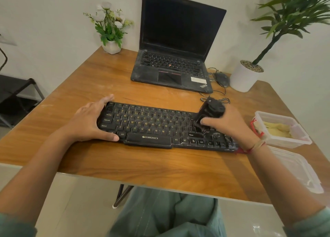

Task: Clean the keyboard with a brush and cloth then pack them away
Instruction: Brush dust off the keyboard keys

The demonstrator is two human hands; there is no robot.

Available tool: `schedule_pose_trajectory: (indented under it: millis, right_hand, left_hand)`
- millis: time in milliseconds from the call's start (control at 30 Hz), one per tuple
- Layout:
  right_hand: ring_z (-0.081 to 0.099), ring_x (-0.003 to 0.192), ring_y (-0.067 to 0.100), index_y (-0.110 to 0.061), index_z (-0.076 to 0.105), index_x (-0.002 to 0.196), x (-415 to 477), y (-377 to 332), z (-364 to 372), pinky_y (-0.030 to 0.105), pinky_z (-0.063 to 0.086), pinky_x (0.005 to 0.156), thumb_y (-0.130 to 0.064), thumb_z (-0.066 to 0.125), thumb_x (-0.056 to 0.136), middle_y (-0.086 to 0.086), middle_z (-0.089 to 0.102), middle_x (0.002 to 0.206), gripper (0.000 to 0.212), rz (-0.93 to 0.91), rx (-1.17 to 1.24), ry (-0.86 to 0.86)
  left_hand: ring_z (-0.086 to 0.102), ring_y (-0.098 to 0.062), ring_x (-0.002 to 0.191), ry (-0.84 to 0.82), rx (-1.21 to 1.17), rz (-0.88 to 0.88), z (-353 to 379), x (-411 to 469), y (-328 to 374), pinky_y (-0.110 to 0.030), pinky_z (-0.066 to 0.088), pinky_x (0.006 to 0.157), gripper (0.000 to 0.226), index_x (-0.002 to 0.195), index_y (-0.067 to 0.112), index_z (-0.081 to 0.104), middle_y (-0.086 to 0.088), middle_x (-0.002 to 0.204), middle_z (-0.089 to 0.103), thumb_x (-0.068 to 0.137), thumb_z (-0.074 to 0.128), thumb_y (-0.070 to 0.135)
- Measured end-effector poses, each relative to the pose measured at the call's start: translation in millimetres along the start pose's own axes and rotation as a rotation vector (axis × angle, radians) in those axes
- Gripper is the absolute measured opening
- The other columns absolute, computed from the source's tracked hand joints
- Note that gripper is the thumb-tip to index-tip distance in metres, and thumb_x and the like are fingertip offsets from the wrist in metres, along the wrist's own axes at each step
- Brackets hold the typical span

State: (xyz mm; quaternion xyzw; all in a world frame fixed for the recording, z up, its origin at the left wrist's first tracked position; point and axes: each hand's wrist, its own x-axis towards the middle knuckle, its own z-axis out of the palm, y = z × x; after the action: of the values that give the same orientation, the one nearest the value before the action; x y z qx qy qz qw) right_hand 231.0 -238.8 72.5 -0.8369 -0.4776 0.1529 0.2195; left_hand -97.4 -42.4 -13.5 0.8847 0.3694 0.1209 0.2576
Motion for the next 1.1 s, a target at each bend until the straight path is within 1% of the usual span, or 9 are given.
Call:
schedule_pose_trajectory:
  millis: [133, 300, 433, 500, 600, 733, 800, 933, 1100]
  right_hand:
    - [0.068, 0.08, 0.02, -0.017, 0.059, 0.105, -10.2, -0.3, 14.6, 0.029, 0.055, 0.062, -0.045, 0.077, 0.057, 0.004, 0.068, 0.094, 0.059, -0.03, 0.112, -0.323]
    - [0.066, 0.086, 0.022, -0.012, 0.061, 0.101, 7.0, 5.1, 0.6, 0.041, 0.057, 0.078, -0.029, 0.076, 0.072, 0.007, 0.068, 0.095, 0.036, 0.045, 0.097, -0.017]
    - [0.068, 0.08, 0.022, -0.014, 0.061, 0.103, -5.0, -4.4, 9.5, 0.037, 0.058, 0.065, -0.038, 0.079, 0.059, 0.007, 0.07, 0.093, 0.054, -0.02, 0.163, -0.306]
    - [0.067, 0.082, 0.019, -0.018, 0.06, 0.1, 0.0, -3.0, 1.5, 0.03, 0.055, 0.063, -0.027, 0.079, 0.067, 0.006, 0.069, 0.095, 0.04, 0.02, 0.198, -0.271]
    - [0.066, 0.083, 0.021, -0.014, 0.061, 0.094, 1.3, -4.2, -4.0, 0.03, 0.053, 0.067, -0.025, 0.076, 0.073, 0.005, 0.068, 0.089, 0.029, 0.044, 0.089, -0.028]
    - [0.066, 0.085, 0.017, -0.016, 0.06, 0.097, -27.0, -21.4, 21.4, 0.032, 0.056, 0.073, -0.031, 0.08, 0.066, 0.002, 0.068, 0.093, 0.039, -0.034, 0.15, -0.28]
    - [0.066, 0.086, 0.017, -0.015, 0.06, 0.102, -23.3, -17.5, 18.1, 0.034, 0.057, 0.074, -0.04, 0.079, 0.058, 0.001, 0.068, 0.095, 0.054, -0.02, 0.15, -0.274]
    - [0.064, 0.071, 0.018, -0.009, 0.061, 0.087, -9.8, -9.8, 4.6, 0.026, 0.054, 0.056, -0.032, 0.074, 0.071, 0.006, 0.067, 0.08, 0.031, -0.005, -0.001, -0.026]
    - [0.062, 0.066, 0.017, -0.013, 0.067, 0.087, -34.0, -19.9, 25.5, 0.034, 0.05, 0.06, -0.053, 0.064, 0.054, 0.001, 0.068, 0.076, 0.051, -0.283, 0.064, -0.257]
  left_hand:
    - [0.033, -0.021, 0.133, -0.003, -0.003, 0.0, -0.3, -0.2, 1.6, -0.045, 0.025, 0.106, 0.126, 0.139, 0.053, 0.008, 0.008, 0.151, 0.031, 0.029, 0.053, 0.097]
    - [0.031, -0.021, 0.134, -0.008, -0.004, -0.016, -0.5, -0.7, 3.5, -0.045, 0.025, 0.107, 0.127, 0.14, 0.052, 0.008, 0.006, 0.152, 0.03, 0.03, 0.055, 0.094]
    - [0.032, -0.023, 0.133, -0.002, -0.005, -0.019, 0.2, -0.6, 3.2, -0.044, 0.024, 0.107, 0.128, 0.141, 0.051, 0.009, 0.004, 0.151, 0.032, 0.03, 0.058, 0.092]
    - [0.032, -0.023, 0.133, -0.008, -0.013, -0.02, -0.6, 0.4, 2.2, -0.045, 0.023, 0.108, 0.129, 0.141, 0.051, 0.009, 0.004, 0.15, 0.033, 0.029, 0.056, 0.095]
    - [0.031, -0.022, 0.133, -0.013, -0.021, -0.028, 0.0, -0.1, 1.7, -0.045, 0.023, 0.109, 0.13, 0.141, 0.052, 0.008, 0.003, 0.15, 0.033, 0.028, 0.054, 0.096]
    - [0.031, -0.023, 0.133, -0.006, -0.018, -0.028, 0.4, 0.6, 2.0, -0.046, 0.023, 0.109, 0.129, 0.14, 0.053, 0.009, 0.003, 0.15, 0.033, 0.027, 0.054, 0.097]
    - [0.033, -0.023, 0.132, -0.005, -0.016, -0.02, -0.2, 1.3, 1.8, -0.046, 0.024, 0.108, 0.128, 0.139, 0.053, 0.01, 0.002, 0.149, 0.035, 0.027, 0.053, 0.097]
    - [0.031, -0.021, 0.132, -0.009, -0.031, -0.017, 0.2, -0.5, 2.7, -0.044, 0.023, 0.108, 0.127, 0.14, 0.052, 0.011, 0.004, 0.148, 0.034, 0.029, 0.059, 0.092]
    - [0.031, -0.021, 0.133, -0.006, -0.043, -0.009, -1.0, 0.4, 1.2, -0.046, 0.023, 0.109, 0.13, 0.142, 0.051, 0.011, 0.006, 0.15, 0.033, 0.028, 0.056, 0.096]
